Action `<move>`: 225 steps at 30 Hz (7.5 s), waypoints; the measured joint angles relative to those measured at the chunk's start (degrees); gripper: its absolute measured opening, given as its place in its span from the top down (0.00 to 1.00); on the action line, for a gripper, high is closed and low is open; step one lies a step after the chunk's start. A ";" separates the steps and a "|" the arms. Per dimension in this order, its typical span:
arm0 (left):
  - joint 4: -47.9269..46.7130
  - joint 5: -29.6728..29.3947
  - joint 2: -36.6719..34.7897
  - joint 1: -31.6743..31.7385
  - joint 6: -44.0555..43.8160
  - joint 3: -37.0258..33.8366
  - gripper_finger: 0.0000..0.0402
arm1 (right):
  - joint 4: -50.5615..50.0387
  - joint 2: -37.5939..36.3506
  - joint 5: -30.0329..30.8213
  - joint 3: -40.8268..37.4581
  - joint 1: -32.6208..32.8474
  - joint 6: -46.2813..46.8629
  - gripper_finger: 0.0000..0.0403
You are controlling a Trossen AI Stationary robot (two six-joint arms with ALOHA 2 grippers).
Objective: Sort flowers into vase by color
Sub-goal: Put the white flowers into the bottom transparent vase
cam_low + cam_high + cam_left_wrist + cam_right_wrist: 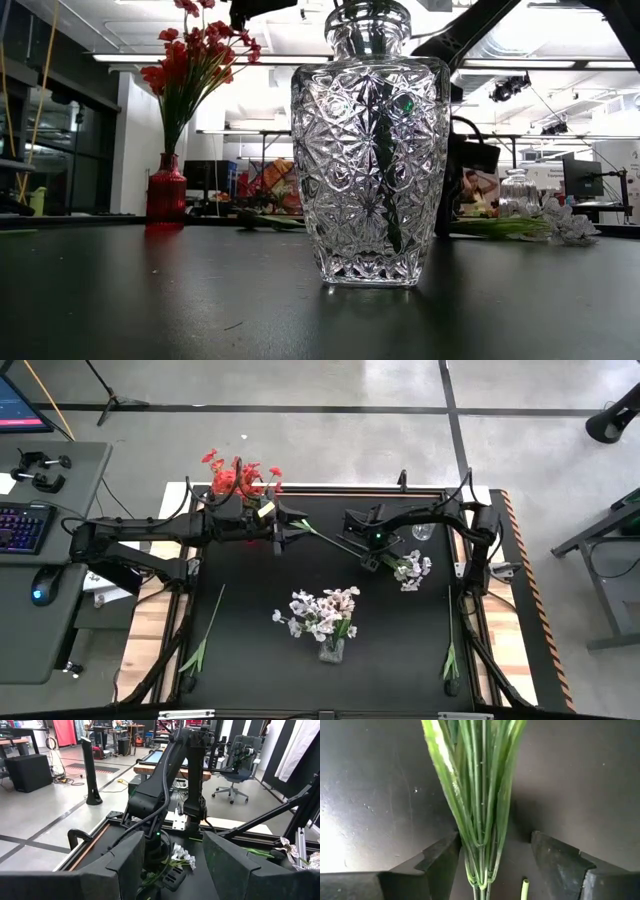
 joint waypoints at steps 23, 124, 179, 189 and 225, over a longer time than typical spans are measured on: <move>0.00 -0.49 0.00 0.00 0.11 0.00 0.53 | -0.04 0.17 -4.91 -0.13 -3.92 -4.85 0.42; 0.02 -9.81 0.02 0.00 0.00 -0.02 0.53 | 1.03 -0.26 9.87 -0.20 0.63 -4.82 0.92; 16.81 -3.12 -4.09 0.34 -3.93 -0.04 0.53 | 68.16 -35.41 -12.85 -0.57 3.27 -4.84 0.98; 25.21 -3.24 -3.97 -2.16 -14.88 -0.04 0.53 | 130.53 -35.19 -37.45 -15.30 5.71 -4.73 1.00; 29.39 1.51 -11.71 -2.01 -15.47 0.02 0.53 | 141.50 -26.36 -60.04 28.47 1.18 -4.70 1.00</move>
